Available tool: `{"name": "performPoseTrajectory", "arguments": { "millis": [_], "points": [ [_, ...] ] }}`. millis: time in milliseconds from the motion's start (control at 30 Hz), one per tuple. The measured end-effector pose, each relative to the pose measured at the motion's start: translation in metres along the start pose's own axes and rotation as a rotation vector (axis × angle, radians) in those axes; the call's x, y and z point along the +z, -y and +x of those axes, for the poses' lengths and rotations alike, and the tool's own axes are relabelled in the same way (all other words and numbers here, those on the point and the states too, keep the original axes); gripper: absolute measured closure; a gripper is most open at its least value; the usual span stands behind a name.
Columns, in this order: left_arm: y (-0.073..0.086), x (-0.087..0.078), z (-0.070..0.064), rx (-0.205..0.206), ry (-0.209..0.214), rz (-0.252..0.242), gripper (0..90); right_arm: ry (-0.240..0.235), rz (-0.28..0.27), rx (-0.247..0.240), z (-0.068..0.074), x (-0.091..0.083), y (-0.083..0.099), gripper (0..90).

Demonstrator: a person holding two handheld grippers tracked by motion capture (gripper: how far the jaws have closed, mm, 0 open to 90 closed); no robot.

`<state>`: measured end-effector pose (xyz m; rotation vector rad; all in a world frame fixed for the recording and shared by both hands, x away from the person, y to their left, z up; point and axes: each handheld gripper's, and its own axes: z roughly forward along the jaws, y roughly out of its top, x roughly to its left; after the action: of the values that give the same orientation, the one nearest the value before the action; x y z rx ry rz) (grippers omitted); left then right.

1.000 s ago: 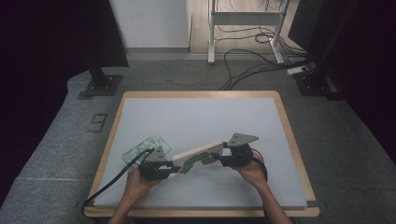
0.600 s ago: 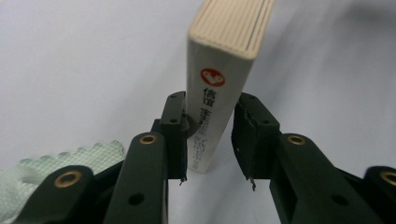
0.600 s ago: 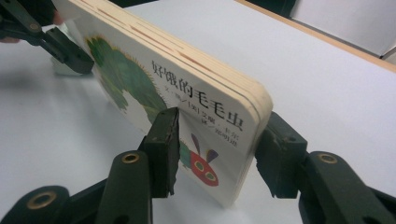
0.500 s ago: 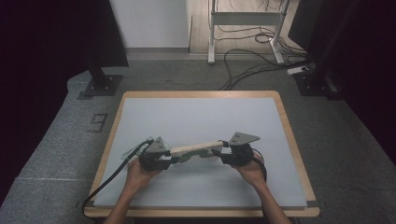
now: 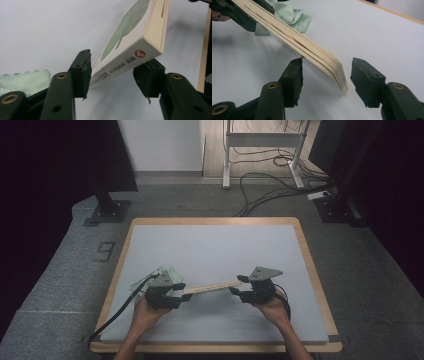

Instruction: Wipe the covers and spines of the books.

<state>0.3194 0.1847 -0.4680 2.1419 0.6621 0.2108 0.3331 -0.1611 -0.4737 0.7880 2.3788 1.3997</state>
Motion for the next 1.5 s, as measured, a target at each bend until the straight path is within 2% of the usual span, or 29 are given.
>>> {"name": "performPoseTrajectory", "arguments": {
  "millis": [300, 500, 567, 633, 767, 1000, 1100, 1233, 1367, 1500],
  "points": [
    [0.005, 0.002, -0.013, -0.023, -0.002, 0.019, 32.0, 0.001, 0.033, 0.043, 0.005, -0.009, 0.010, 33.8],
    [0.016, 0.002, -0.018, -0.075, 0.026, 0.006, 29.8, 0.015, 0.041, 0.064, 0.009, -0.013, 0.018, 31.4],
    [0.019, 0.003, -0.021, -0.076, 0.019, 0.004, 28.4, 0.017, 0.043, 0.067, 0.010, -0.014, 0.020, 30.9],
    [0.023, 0.003, -0.023, -0.082, 0.030, 0.005, 27.2, 0.026, 0.046, 0.065, 0.013, -0.015, 0.024, 30.9],
    [0.027, 0.006, -0.030, -0.059, 0.017, 0.025, 24.5, 0.030, 0.051, 0.069, 0.016, -0.018, 0.031, 30.8],
    [0.033, 0.014, -0.038, -0.038, 0.040, 0.066, 21.2, 0.034, 0.064, 0.097, 0.017, -0.018, 0.045, 30.8],
    [0.035, 0.017, -0.042, -0.021, 0.029, 0.086, 19.0, 0.042, 0.071, 0.109, 0.016, -0.017, 0.051, 30.8],
    [0.040, 0.020, -0.047, -0.021, 0.016, 0.101, 17.8, 0.041, 0.083, 0.121, 0.016, -0.016, 0.057, 31.0],
    [0.045, 0.023, -0.050, -0.024, 0.022, 0.116, 17.6, 0.050, 0.107, 0.106, 0.019, -0.015, 0.063, 31.9],
    [0.048, 0.026, -0.051, -0.024, 0.035, 0.132, 17.3, 0.043, 0.117, 0.112, 0.020, -0.015, 0.069, 32.0]
  ]
}}
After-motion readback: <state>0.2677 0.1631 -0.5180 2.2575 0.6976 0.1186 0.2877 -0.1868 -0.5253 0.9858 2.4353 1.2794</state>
